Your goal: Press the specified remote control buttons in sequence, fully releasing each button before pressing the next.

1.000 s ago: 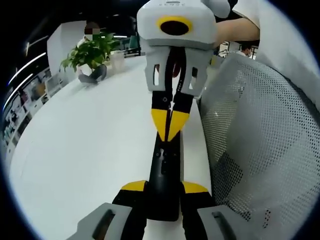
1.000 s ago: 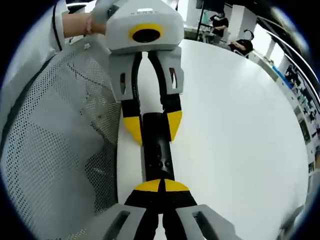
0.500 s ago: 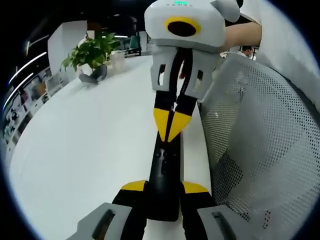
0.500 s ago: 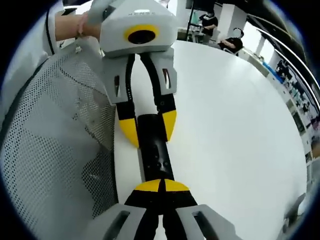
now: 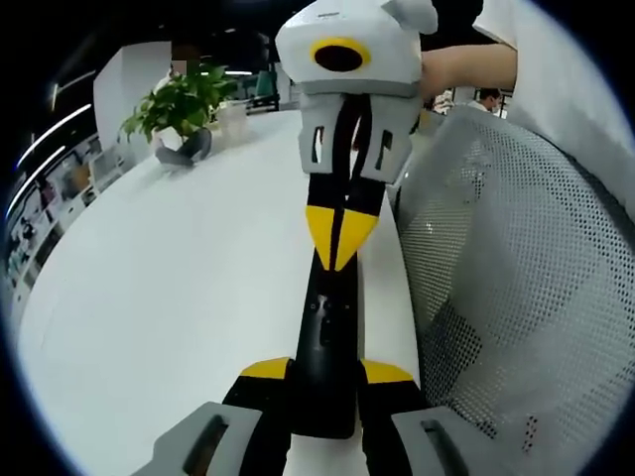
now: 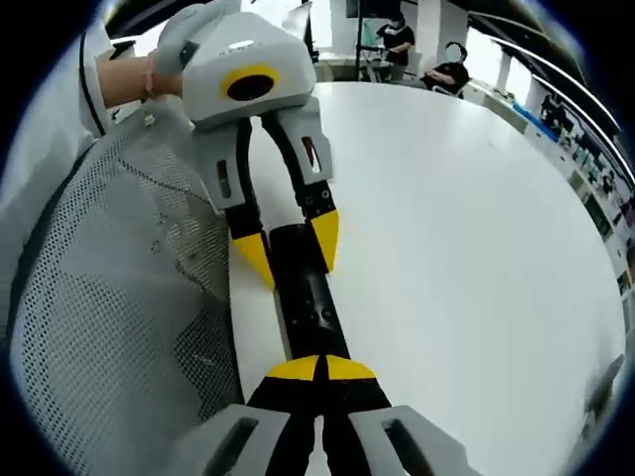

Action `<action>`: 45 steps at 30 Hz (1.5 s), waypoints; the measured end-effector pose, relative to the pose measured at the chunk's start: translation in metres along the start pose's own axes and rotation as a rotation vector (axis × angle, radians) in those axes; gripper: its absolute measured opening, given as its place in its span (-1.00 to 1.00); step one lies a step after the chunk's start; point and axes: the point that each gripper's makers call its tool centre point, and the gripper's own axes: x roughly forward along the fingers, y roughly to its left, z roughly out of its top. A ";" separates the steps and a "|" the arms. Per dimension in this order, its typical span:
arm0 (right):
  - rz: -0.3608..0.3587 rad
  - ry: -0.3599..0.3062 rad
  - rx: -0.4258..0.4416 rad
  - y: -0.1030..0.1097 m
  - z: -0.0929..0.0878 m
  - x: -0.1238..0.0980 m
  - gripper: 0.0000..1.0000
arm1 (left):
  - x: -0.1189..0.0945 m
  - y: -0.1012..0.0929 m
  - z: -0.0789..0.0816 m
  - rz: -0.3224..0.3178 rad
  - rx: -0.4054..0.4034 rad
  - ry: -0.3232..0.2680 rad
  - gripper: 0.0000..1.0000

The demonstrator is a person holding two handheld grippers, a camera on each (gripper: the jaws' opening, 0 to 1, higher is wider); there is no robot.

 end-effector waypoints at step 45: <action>-0.066 -0.044 0.079 0.003 0.008 0.002 -1.00 | 0.000 -0.002 0.000 0.003 0.001 0.005 -0.51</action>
